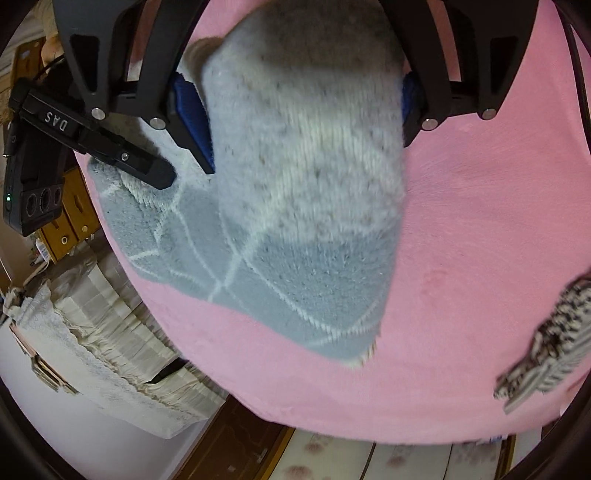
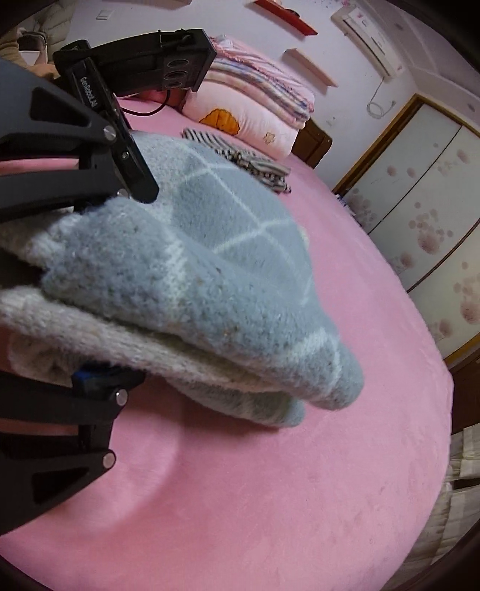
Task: Fold small clothes
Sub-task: 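Grasp the sweater bundle with the right tool and lift it, then carry the sweater onto the folded striped shirt and open the right tool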
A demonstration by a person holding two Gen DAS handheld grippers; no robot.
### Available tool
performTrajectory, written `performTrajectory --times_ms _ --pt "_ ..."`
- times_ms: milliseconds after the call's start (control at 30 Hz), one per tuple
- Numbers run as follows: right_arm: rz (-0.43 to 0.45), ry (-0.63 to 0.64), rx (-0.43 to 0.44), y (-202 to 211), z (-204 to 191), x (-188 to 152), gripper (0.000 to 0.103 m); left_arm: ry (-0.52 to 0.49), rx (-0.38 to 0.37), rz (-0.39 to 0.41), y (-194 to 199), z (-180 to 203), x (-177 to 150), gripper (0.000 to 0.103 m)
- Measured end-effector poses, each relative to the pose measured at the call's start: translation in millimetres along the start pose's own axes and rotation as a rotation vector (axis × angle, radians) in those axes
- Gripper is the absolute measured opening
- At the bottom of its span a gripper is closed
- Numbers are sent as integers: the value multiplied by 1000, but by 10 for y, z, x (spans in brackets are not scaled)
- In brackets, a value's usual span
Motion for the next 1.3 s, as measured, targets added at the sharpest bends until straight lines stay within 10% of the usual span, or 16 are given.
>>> performTrajectory --times_ms 567,1033,1300 --pt "-1 113 73 513 -1170 -376 52 41 -21 135 1451 -283 -298 76" --pt "99 281 277 -195 -3361 963 52 22 103 413 2912 -1730 1376 76" --pt "128 335 308 -1464 -4303 1670 52 68 148 497 2818 -3085 2299 76"
Point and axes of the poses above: each gripper's, at about its wrist camera, not at the fingertips, and y roughly against the way its jaws point, z to its right, x to its top, the point moved 10 cm from there along -y, roughly the way its jaws point, and after that the axes turned 4 degrees about -z, right-handed, at the moved point
